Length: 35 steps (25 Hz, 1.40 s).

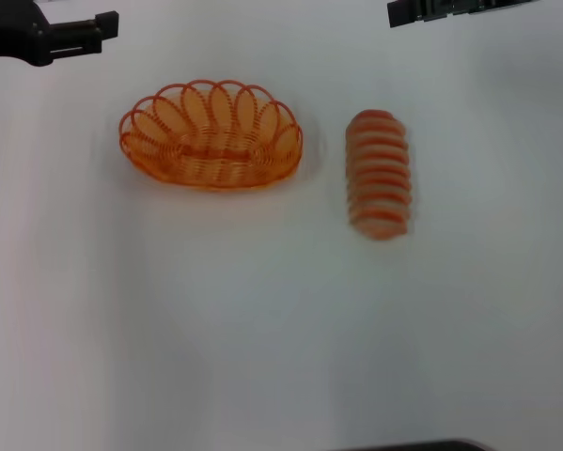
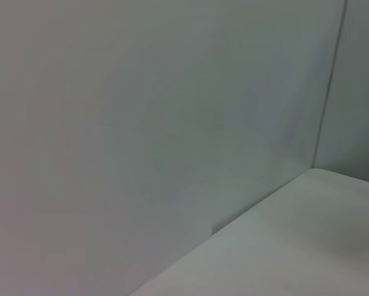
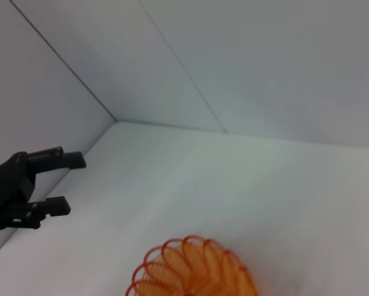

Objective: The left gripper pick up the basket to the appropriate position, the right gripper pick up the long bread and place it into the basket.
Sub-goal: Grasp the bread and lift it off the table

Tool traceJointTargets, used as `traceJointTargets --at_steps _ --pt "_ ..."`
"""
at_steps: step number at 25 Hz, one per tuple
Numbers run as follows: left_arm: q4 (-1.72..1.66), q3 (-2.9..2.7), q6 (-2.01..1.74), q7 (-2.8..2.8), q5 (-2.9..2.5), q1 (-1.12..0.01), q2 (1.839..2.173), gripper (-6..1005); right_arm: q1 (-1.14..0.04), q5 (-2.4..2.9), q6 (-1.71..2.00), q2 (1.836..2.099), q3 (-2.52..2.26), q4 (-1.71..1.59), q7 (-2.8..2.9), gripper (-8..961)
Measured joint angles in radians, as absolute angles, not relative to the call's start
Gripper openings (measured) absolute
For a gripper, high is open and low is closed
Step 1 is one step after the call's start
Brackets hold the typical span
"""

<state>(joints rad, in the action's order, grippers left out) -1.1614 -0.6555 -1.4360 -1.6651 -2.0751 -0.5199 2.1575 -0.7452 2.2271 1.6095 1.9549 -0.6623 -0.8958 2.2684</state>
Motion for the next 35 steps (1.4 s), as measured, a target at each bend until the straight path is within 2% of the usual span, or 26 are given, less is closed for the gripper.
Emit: traceJointTargets --at_steps 1,5,7,13,20,28,35 --pt "-1.161 -0.656 -1.44 -1.645 -2.07 -0.516 2.158 690 -0.751 2.239 1.617 1.953 -0.662 -0.896 2.286 885" --pt "-1.162 -0.657 -1.449 -1.597 -2.062 -0.507 2.158 830 -0.782 2.316 1.636 1.95 -0.661 -0.898 2.373 944" --pt "-1.162 -0.657 -1.447 -1.576 -2.055 -0.503 2.158 900 -0.803 2.37 1.641 1.952 -0.662 -0.899 2.407 944" --pt "-1.153 -0.655 -1.433 -1.548 -2.051 -0.501 2.158 910 -0.886 2.573 1.673 1.97 -0.67 -0.91 2.512 944" --pt "-1.152 -0.655 -1.431 -1.516 -2.051 -0.501 2.156 906 -0.99 2.816 1.731 2.012 -0.72 -0.914 2.602 944" --pt "-1.156 -0.656 -1.468 -1.444 -2.057 -0.485 2.154 902 -1.03 2.856 1.732 2.035 -0.783 -0.899 2.71 945" --pt "-1.16 -0.647 -1.581 -1.397 -2.065 -0.472 2.113 900 -1.036 2.861 1.712 2.04 -0.799 -0.855 2.779 945"
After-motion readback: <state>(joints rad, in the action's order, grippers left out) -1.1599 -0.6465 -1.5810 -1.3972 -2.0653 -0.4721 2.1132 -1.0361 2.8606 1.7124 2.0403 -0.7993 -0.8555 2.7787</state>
